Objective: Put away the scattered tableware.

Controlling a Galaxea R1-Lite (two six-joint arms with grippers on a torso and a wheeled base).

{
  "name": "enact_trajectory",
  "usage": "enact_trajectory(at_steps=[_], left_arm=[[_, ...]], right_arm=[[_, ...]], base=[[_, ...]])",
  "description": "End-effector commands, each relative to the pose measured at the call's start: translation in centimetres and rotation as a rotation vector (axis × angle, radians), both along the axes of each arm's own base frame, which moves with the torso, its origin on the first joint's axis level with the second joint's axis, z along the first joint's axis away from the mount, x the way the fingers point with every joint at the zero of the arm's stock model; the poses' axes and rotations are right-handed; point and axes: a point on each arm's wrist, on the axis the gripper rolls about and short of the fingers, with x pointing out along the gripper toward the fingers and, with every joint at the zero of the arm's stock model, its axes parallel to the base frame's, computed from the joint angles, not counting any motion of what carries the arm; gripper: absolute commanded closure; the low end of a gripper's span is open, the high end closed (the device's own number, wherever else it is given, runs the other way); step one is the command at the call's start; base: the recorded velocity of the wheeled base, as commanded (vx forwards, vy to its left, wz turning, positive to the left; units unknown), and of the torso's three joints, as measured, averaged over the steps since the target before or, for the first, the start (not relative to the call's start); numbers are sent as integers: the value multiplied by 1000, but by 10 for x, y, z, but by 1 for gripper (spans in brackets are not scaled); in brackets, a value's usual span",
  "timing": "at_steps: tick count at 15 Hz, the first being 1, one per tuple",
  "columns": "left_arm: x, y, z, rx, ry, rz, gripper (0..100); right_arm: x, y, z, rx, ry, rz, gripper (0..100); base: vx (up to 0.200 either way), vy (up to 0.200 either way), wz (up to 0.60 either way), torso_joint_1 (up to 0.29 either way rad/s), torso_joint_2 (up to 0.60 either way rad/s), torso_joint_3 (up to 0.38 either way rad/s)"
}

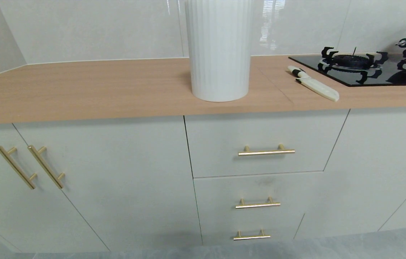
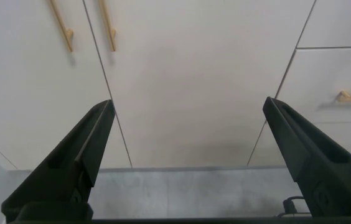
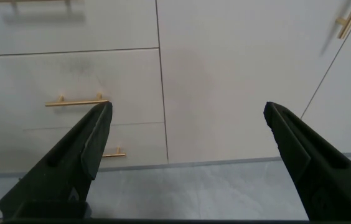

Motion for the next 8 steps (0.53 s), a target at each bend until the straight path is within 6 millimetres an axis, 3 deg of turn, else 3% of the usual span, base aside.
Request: enact_trajectory(at_steps=[1, 2, 4, 8], left_arm=[[0, 0, 0, 0, 0, 0, 0], [0, 0, 0, 0, 0, 0, 0], [0, 0, 0, -2, 1, 0, 0], [0, 0, 0, -2, 1, 0, 0]], right_arm=[[0, 0, 0, 0, 1, 0, 0], [0, 0, 0, 0, 1, 2, 0], [0, 0, 0, 0, 1, 2, 0], [0, 0, 0, 0, 1, 2, 0]], base=[[0, 0, 0, 0, 0, 0], [0, 0, 0, 0, 0, 0], [200, 0, 0, 0, 2, 0], [0, 0, 0, 0, 0, 0]])
